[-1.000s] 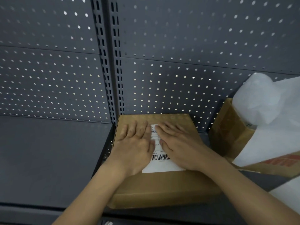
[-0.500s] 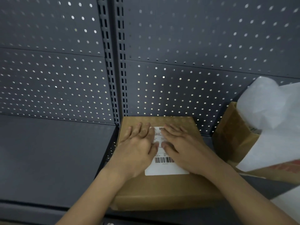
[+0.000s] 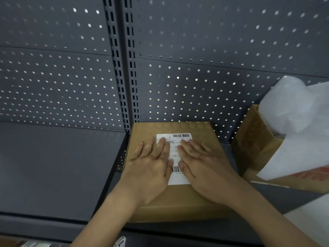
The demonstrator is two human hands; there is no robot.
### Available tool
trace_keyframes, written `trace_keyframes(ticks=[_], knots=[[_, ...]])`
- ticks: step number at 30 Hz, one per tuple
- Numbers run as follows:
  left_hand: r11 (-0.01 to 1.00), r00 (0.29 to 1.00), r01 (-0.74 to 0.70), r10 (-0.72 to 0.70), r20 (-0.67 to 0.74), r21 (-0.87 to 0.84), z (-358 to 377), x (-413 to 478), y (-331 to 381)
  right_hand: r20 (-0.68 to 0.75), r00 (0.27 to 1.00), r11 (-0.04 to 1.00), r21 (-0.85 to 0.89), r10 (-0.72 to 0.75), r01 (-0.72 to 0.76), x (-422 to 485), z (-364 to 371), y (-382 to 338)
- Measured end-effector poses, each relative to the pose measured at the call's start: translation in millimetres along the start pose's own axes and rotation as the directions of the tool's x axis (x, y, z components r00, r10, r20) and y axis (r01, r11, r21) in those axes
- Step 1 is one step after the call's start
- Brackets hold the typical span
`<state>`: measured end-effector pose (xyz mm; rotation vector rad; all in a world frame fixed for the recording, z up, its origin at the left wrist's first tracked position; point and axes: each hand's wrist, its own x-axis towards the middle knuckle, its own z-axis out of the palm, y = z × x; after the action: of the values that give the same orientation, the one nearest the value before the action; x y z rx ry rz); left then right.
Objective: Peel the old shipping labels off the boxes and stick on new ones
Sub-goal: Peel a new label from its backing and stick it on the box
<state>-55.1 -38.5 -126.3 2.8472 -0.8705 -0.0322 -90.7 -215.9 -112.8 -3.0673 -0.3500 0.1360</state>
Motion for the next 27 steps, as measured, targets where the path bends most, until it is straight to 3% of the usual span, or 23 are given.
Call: trace_keyframes(ticks=[4,10,21,27], knots=[[1.0,1.0,0.02,-0.02,0.022,-0.016,-5,-1,1,0.007,1.0,0.999,0.044,0.015,-0.015,-1,-5,-2],[0.996,0.999,0.003,-0.007,-0.041,-0.091,-10,-6,1,-0.114,0.993,0.987,0.161,0.035,-0.017,-15,-18,-5],[1.0,0.999,0.003,-0.003,0.036,0.001,-6,-18,3,-0.032,0.999,0.993,0.12,0.008,-0.004,-26,-6,-5],[0.989,0.999,0.03,-0.033,-0.023,-0.147,-14,-15,4,-0.115,0.991,0.965,0.261,0.065,-0.033,-26,-11,-6]])
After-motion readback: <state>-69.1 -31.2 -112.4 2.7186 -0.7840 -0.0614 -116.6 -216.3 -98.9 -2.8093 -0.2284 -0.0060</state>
